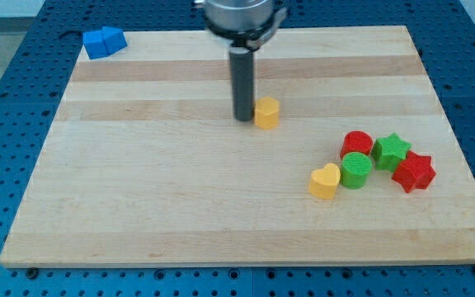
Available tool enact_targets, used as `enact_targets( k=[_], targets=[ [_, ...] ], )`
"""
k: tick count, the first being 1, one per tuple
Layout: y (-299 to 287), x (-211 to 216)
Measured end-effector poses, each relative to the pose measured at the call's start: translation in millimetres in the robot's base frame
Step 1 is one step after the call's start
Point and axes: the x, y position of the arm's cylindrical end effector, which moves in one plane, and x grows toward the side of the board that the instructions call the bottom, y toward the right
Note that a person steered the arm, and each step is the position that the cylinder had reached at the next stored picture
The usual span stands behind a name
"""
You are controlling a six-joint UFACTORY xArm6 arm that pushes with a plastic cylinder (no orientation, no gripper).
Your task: Slide yellow hexagon to the right side of the board
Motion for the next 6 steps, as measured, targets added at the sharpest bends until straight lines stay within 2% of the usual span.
enact_targets(
  k=[2,4,5,6],
  targets=[
    [6.1,-27.2],
    [-79.4,-29.1],
    [-82.8,-11.5],
    [-37.8,-9.5]
  ],
)
